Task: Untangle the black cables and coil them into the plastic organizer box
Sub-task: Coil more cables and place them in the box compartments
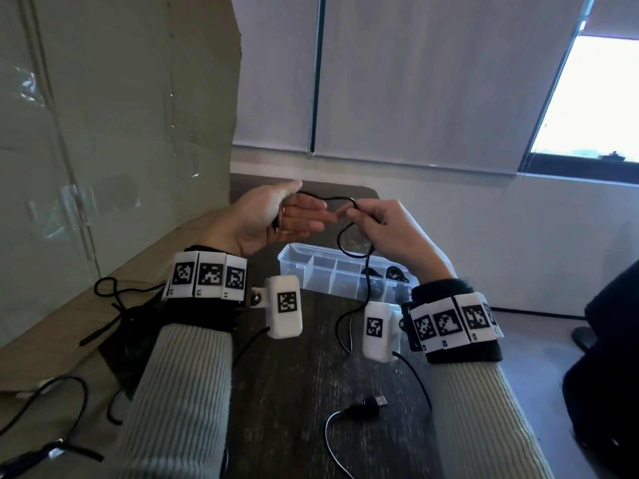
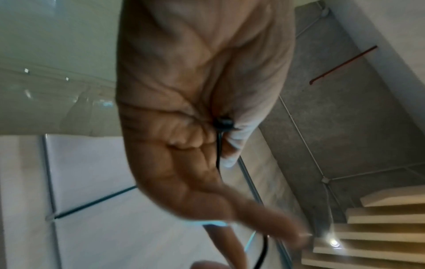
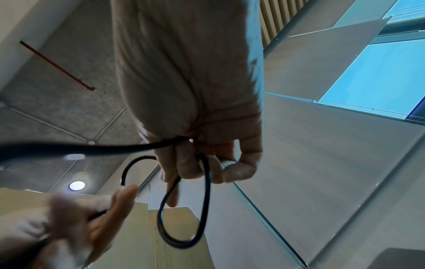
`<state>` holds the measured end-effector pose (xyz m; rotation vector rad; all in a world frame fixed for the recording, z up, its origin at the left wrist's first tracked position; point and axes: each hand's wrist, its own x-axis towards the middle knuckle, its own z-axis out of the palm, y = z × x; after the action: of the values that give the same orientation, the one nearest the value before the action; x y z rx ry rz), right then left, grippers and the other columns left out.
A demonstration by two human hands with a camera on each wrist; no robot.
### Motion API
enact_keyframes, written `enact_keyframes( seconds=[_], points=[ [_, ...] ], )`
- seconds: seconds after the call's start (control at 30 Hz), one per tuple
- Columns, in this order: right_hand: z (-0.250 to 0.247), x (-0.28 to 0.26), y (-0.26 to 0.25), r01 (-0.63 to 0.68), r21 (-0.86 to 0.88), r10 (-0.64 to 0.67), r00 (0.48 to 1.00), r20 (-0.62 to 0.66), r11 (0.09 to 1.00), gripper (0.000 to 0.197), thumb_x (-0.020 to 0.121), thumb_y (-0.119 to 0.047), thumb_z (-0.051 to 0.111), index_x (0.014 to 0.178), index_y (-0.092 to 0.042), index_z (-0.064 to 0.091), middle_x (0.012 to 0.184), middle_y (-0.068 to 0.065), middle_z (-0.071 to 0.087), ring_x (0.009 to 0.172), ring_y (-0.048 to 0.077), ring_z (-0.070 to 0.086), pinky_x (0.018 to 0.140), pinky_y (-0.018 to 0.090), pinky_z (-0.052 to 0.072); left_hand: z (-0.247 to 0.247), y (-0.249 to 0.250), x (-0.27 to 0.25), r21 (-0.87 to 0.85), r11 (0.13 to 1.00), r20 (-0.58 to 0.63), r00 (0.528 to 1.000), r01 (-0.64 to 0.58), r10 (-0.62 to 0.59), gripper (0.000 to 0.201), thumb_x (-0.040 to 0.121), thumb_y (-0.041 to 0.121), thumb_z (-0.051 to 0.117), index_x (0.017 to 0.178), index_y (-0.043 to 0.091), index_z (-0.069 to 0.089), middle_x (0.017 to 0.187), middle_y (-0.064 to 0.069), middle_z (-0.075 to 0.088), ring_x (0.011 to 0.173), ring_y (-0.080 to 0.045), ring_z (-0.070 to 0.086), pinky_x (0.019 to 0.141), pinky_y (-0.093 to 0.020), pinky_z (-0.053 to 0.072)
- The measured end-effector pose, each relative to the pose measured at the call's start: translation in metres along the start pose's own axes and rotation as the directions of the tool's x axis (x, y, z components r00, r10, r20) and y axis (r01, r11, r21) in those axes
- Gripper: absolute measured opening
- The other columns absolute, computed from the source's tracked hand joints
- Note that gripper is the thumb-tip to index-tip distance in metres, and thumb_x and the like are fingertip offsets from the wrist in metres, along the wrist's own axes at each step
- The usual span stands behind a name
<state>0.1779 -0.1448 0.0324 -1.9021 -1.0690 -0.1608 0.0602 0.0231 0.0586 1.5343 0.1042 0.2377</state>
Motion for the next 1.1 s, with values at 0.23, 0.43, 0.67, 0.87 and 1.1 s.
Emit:
enact_keyframes(
  seconds=[0.23,0.43,0.67,0.87,1.1],
  points=[
    [0.002,0.001,0.000,0.017,0.015,-0.017,1.000,-0.011,1.000,0.017,0.096,-0.028,0.058,0.102,-0.031,0.073,0.061,-0.009,0.055,0.061,0.011,0.048,0.064,0.030,0.044,0.002,-0.007,0.001,0.138,0.990,0.144,0.989,0.005,-0.025,0.034,0.101,0.028,0.039,0.077,0.012,0.057,0.046,0.010,0.046,0.039,-0.004,0.043,0.039,-0.013,0.036],
    [-0.008,-0.004,0.000,0.006,0.069,-0.004,1.000,-0.022,0.998,0.015,0.091,-0.017,0.065,0.102,-0.016,0.075,0.085,-0.001,0.075,0.077,0.014,0.065,0.082,0.042,0.057,-0.006,-0.005,0.016,-0.482,0.862,-0.035,0.987,-0.153,0.156,0.034,0.101,0.035,0.037,0.073,0.020,0.048,0.064,0.008,0.058,0.061,-0.006,0.059,0.065,-0.023,0.052],
    [-0.021,-0.011,-0.005,-0.056,0.227,0.070,0.996,-0.052,0.972,0.014,0.095,-0.014,0.059,0.097,-0.014,0.074,0.075,0.002,0.074,0.071,0.023,0.069,0.079,0.050,0.057,-0.011,0.000,0.019,-0.738,0.591,-0.186,0.940,-0.325,0.286,0.042,0.104,0.037,0.026,0.069,0.019,0.042,0.110,-0.010,0.067,0.121,-0.023,0.058,0.098,-0.045,0.044],
    [-0.039,-0.021,0.000,-0.099,0.217,0.105,0.994,-0.015,0.971,0.016,0.096,-0.013,0.057,0.092,-0.016,0.073,0.059,-0.003,0.065,0.055,0.012,0.063,0.060,0.027,0.054,-0.030,0.003,0.012,-0.881,0.216,-0.325,0.870,-0.421,0.371,0.055,0.105,0.024,0.025,0.060,0.012,0.056,0.069,0.003,0.059,0.068,-0.017,0.070,0.100,-0.068,0.031],
    [-0.046,-0.023,-0.008,-0.066,0.222,0.088,0.992,-0.092,0.973,0.015,0.095,-0.014,0.059,0.101,-0.011,0.073,0.061,-0.008,0.065,0.052,0.007,0.060,0.054,0.019,0.048,-0.039,-0.001,0.012,-0.620,0.497,-0.568,0.784,-0.607,0.249,0.043,0.105,0.039,0.026,0.067,0.021,0.034,0.052,0.011,0.036,0.038,-0.006,0.025,0.037,-0.017,0.025]
  ],
)
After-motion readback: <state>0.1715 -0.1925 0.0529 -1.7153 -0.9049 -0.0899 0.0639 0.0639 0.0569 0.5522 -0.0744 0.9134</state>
